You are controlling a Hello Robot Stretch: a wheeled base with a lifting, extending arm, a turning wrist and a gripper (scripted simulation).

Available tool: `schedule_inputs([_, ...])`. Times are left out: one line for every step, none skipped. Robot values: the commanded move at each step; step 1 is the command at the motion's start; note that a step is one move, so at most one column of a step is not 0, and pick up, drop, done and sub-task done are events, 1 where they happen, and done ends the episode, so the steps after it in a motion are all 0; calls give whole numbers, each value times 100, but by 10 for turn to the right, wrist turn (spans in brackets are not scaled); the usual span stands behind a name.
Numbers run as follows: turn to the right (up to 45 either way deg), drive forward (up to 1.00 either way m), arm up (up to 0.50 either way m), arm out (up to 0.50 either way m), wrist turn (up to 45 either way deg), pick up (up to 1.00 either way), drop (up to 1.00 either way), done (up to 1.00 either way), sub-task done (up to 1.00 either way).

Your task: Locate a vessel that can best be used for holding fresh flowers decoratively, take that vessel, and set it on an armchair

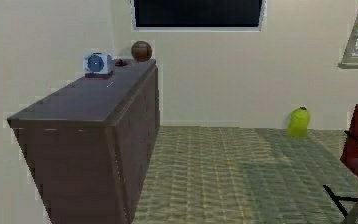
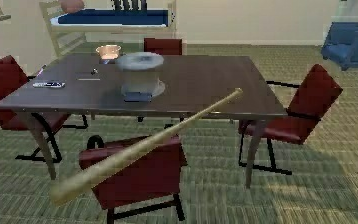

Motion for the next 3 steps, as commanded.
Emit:
schedule_inputs([0,50,0,0,0,0,0,0,0])
schedule_inputs([360,0,0,0,0,0,0,0,0])
schedule_inputs([0,45,0,0,0,0,0,0,0])
